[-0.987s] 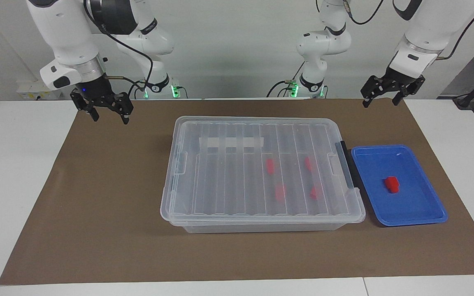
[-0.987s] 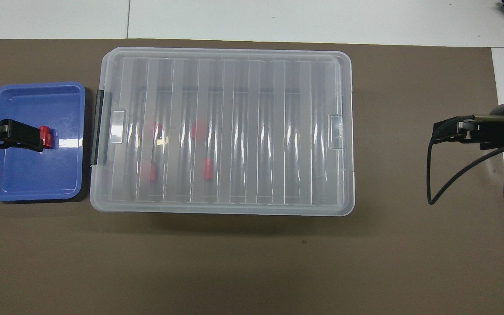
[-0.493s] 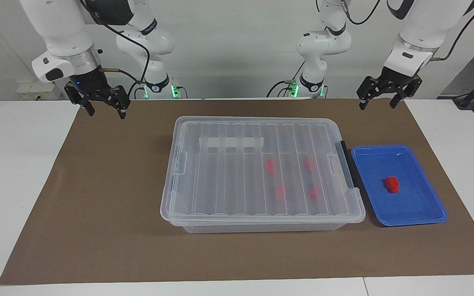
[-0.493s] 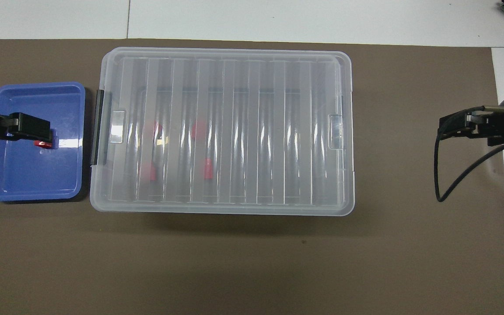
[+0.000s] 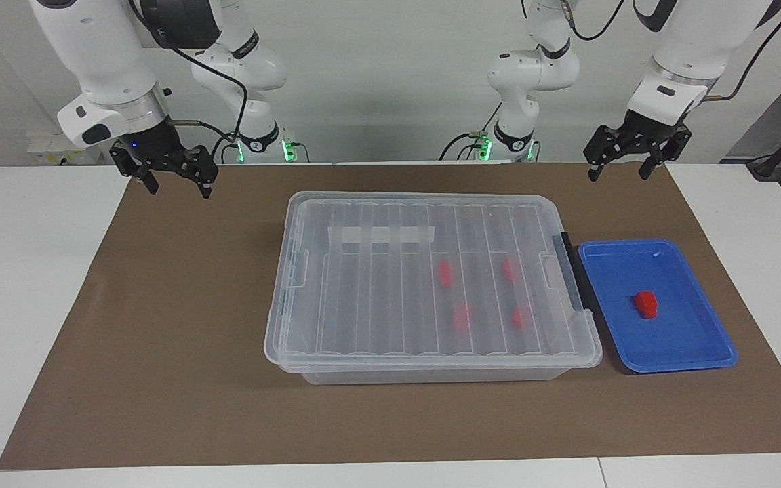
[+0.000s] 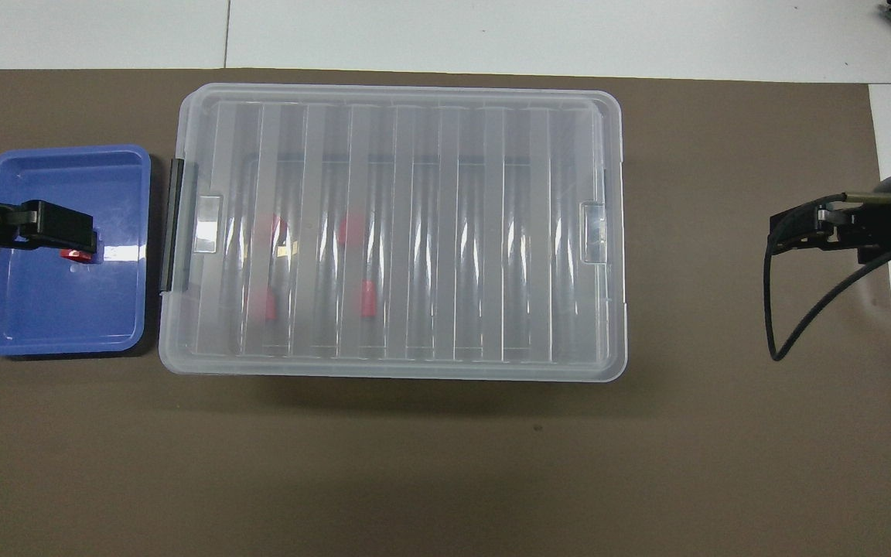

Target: Place red block in blue tray from box

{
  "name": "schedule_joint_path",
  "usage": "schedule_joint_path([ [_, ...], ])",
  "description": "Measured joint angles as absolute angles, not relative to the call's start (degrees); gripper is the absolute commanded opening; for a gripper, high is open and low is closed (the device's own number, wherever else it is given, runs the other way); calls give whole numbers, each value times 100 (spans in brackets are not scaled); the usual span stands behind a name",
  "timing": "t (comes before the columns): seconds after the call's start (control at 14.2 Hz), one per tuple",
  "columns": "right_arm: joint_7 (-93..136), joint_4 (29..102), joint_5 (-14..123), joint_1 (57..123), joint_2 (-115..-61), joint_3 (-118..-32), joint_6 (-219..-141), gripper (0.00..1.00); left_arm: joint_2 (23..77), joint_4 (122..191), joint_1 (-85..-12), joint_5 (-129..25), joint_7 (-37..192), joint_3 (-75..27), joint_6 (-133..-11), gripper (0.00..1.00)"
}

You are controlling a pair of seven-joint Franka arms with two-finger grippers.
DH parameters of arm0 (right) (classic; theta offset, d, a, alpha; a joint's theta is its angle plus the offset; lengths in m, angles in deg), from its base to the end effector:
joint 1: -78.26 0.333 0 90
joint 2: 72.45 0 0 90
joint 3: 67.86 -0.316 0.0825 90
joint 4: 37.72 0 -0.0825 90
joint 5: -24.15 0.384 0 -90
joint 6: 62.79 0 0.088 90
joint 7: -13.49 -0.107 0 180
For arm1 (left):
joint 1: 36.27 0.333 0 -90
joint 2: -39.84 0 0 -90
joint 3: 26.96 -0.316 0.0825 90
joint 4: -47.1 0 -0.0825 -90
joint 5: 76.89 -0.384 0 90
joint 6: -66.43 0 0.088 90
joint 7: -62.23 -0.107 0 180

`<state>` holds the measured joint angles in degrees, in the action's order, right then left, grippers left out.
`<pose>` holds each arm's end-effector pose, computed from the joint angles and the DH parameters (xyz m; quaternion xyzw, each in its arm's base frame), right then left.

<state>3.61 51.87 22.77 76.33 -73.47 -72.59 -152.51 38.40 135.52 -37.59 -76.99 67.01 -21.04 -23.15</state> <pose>0.5588 0.0243 0.6176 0.9980 -0.0617 -0.0064 0.0121 0.5420 -0.0695 0.6506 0.9995 -0.0214 0.0227 0.0002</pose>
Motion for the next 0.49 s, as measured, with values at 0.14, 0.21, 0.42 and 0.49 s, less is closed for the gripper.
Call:
schedule_joint_path([
  [0.14,361,5188,2277,7644,-7347,-7267,-15242,100,3819,13571,-3755,-7699,6701,-2091,-2319,100],
  [0.21,361,5188,2277,7645,-7347,-7274,-15239,100,3785,13607,-3753,-7699,6701,-2082,-2320,100],
  [0.42,361,5188,2277,7645,-7347,-7276,-15238,100,3686,13722,-3685,-7699,6701,-2005,-2352,100],
  [0.49,361,5188,2277,7645,-7347,-7276,-15238,100,3676,13742,-3632,-7699,6701,-1943,-2377,100],
])
